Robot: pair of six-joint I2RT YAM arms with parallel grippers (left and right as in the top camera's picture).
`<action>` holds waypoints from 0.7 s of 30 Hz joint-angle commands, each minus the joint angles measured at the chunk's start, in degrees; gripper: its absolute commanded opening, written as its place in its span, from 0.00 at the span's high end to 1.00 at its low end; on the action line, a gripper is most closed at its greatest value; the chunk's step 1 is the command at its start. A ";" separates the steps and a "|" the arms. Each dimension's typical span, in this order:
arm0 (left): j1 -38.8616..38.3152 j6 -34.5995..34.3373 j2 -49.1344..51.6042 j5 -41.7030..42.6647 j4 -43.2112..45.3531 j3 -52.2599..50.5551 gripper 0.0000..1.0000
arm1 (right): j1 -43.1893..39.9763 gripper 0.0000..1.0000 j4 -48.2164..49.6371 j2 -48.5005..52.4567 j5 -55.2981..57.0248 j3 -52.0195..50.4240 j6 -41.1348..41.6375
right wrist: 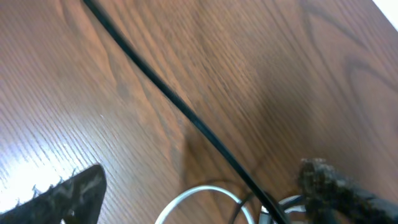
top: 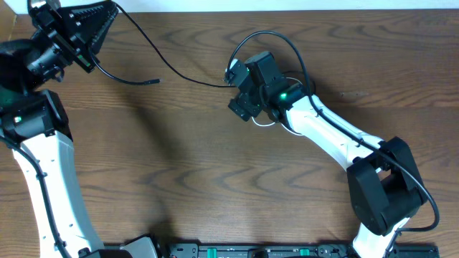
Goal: Untangle cables
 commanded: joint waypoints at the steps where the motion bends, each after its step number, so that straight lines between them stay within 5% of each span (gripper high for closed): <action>1: -0.09 1.62 -1.16 0.98 0.37 0.85 0.93 | -0.76 0.13 -0.44 2.29 0.44 0.04 -5.51; 2: -0.07 1.62 -1.16 0.98 0.37 0.85 0.93 | -0.96 0.08 -0.31 3.04 1.09 0.04 -4.96; 4: -0.09 1.64 -1.16 0.98 0.39 0.85 0.93 | -1.33 0.14 0.44 3.96 3.28 0.04 -2.12; 8: -0.07 1.62 -1.16 0.98 0.37 0.85 0.93 | -1.84 0.58 2.47 3.91 5.33 0.07 2.75; 11: -0.07 1.64 -1.16 0.98 0.37 0.85 0.92 | -1.86 0.73 3.63 3.91 5.33 0.07 4.28; 13: -0.07 1.66 -1.14 1.01 0.37 0.85 0.93 | -1.84 0.99 4.28 3.82 5.35 0.09 5.97; 21: -0.09 4.02 -1.14 0.98 0.35 0.85 0.93 | -1.86 0.99 5.53 -4.44 5.35 0.81 15.82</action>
